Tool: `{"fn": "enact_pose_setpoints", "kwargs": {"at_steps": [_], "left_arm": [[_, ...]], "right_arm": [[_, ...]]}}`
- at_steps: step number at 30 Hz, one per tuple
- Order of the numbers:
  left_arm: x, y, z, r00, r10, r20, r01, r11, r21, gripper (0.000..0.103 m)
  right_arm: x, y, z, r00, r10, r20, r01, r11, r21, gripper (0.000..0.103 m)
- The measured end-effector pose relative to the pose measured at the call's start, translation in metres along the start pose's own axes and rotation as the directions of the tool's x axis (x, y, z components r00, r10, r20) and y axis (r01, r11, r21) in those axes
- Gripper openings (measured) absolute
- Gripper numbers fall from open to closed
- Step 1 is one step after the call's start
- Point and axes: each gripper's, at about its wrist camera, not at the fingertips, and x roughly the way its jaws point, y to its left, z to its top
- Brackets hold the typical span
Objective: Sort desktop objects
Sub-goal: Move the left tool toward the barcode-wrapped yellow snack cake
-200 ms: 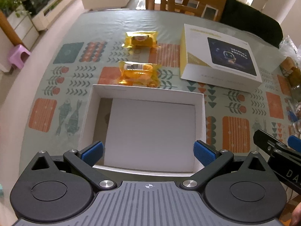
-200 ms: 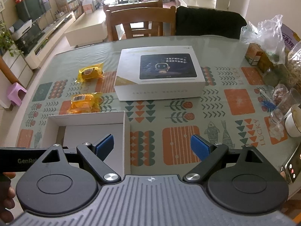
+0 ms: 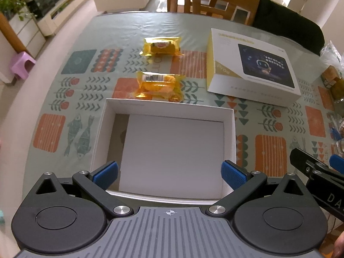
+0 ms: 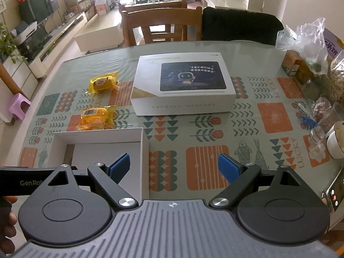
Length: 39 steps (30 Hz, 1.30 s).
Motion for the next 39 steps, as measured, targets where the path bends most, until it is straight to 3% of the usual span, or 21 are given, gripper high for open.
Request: {"fn": "enact_pose_setpoints", "kwargs": {"at_steps": [26, 39], "left_arm": [[0.015, -0.021, 0.012, 0.999, 0.042, 0.020, -0.043, 0.999, 0.023, 0.103], [0.043, 0.007, 0.070, 1.000, 0.014, 0.022, -0.015, 0.999, 0.037, 0.103]], "right_arm": [[0.013, -0.023, 0.009, 1.000, 0.015, 0.003, -0.016, 1.000, 0.010, 0.103], [0.036, 0.008, 0.041, 0.999, -0.037, 0.005, 0.037, 0.998, 0.057, 0.103]]}}
